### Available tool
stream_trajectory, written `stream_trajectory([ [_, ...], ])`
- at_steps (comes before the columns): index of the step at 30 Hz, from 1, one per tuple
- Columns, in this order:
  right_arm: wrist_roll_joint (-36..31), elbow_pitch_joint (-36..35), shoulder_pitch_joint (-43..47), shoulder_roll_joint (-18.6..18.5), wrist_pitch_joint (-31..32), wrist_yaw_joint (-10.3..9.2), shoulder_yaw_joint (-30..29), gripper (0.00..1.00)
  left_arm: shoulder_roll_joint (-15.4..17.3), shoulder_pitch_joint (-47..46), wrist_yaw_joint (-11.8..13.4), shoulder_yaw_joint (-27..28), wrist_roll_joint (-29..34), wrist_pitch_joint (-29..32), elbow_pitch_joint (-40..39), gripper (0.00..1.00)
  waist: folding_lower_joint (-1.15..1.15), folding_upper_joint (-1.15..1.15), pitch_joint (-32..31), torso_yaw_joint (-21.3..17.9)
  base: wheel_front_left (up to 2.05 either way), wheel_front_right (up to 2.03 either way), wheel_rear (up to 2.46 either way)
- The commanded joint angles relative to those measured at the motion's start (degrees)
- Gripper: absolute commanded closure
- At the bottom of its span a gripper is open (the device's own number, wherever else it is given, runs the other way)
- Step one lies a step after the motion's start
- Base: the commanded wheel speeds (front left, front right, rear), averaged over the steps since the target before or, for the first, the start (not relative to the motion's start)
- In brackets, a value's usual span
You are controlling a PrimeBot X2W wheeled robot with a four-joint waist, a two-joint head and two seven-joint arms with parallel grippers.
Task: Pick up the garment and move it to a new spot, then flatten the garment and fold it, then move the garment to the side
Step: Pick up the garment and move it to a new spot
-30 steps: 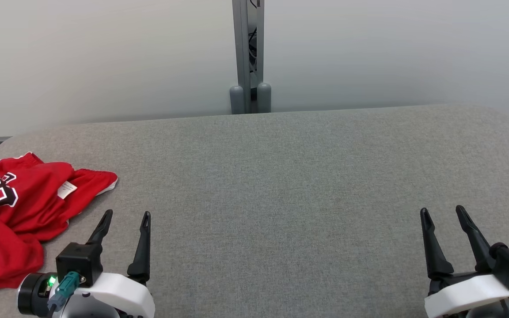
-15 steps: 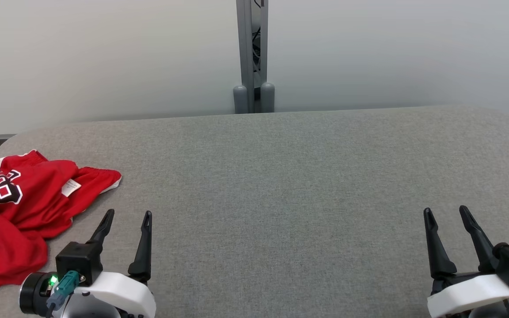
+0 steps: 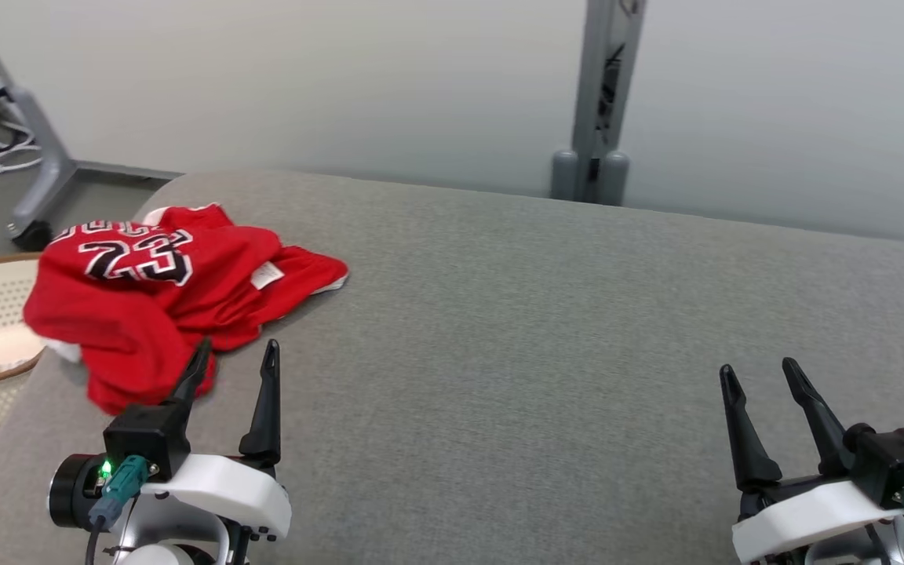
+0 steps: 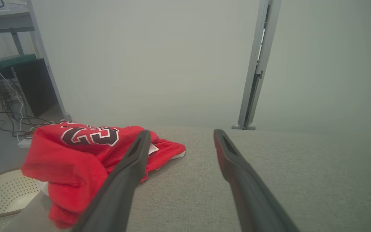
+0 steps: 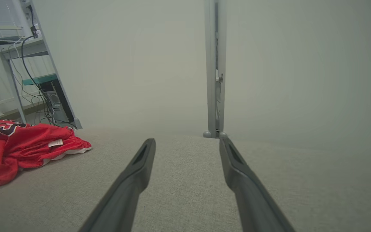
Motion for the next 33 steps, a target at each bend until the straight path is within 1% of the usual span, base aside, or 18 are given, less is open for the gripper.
stream_trajectory([
  [1, 0.1, 0.0, -0.7, -0.3, -0.4, 0.1, 0.3, 0.0, 0.4, -1.2, 0.2, 0.2, -0.5, -0.3, 0.3, 0.0, 0.0, 0.0, 0.0, 6.4, 0.0, 0.0, 0.0],
  [8, 0.6, 0.5, -1.6, -0.4, -0.7, 0.1, 1.2, 0.0, 1.2, 0.0, 1.3, 1.0, -0.5, -0.4, 0.9, 0.0, 0.0, 0.0, -0.2, 15.0, 0.0, 0.0, 0.0],
  [13, 0.4, 1.4, -4.1, -0.4, 0.0, 0.08, 3.9, 0.0, 1.4, 1.9, 3.1, 3.3, -1.2, -1.5, -0.4, 0.0, 0.0, 0.0, 1.2, 15.9, 0.0, 0.0, 0.0],
  [20, 0.5, 3.1, -6.7, -0.4, -0.5, 0.07, 5.4, 0.0, 1.7, 3.5, 4.1, 4.2, -1.4, -2.2, -1.6, 0.0, 0.0, 0.0, 2.0, 16.2, 0.0, 0.0, 0.0],
  [28, 0.7, 4.8, -7.5, -0.4, -1.3, 0.07, 5.5, 0.0, 2.0, 3.3, 4.3, 4.0, -1.7, -2.2, -2.0, 0.0, 0.0, 0.0, 2.0, 16.2, 0.0, 0.0, 0.0],
  [33, 1.0, 5.2, -7.0, -0.4, -1.7, 0.07, 5.3, 0.0, 2.3, 2.6, 4.0, 3.6, -1.8, -2.0, -2.2, 0.0, 0.0, 0.0, 1.7, 16.0, 0.0, 0.0, 0.0],
])
